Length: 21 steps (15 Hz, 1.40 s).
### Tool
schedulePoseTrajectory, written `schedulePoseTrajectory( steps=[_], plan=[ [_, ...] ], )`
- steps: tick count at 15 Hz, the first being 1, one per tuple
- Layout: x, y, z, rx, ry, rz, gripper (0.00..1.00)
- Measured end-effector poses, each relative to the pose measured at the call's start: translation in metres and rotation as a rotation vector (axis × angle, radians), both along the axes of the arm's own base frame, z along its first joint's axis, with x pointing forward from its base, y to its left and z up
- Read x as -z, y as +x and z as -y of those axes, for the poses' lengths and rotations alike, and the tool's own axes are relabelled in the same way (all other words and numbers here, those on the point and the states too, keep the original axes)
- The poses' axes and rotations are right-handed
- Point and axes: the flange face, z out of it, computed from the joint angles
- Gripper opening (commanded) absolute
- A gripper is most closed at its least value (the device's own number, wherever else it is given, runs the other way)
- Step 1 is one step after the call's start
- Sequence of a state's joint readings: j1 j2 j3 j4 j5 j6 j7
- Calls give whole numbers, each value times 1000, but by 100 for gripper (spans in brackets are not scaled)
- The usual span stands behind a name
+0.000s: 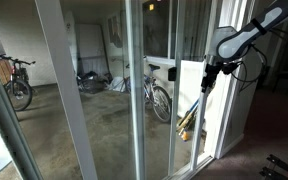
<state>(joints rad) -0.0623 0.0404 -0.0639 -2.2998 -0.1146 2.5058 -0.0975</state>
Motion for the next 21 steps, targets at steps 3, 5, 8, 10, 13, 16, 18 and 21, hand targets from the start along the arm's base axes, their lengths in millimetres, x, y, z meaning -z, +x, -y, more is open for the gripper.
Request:
schedulePoseTrajectory(
  steps=[3,5,8,10,13,16,18,21],
  plan=[
    [-1,1,6,-9,27,-35,100],
    [-4,2,9,-18,44,-53,100],
    [-9,5,14,-27,50,-56,100],
    [-12,8,17,-23,49,-49,100],
    [-11,16,22,-15,49,-44,100],
    [-4,26,24,-6,56,-49,100],
    [-1,31,25,1,62,-51,100],
    [3,34,27,17,77,-51,100]
  ],
)
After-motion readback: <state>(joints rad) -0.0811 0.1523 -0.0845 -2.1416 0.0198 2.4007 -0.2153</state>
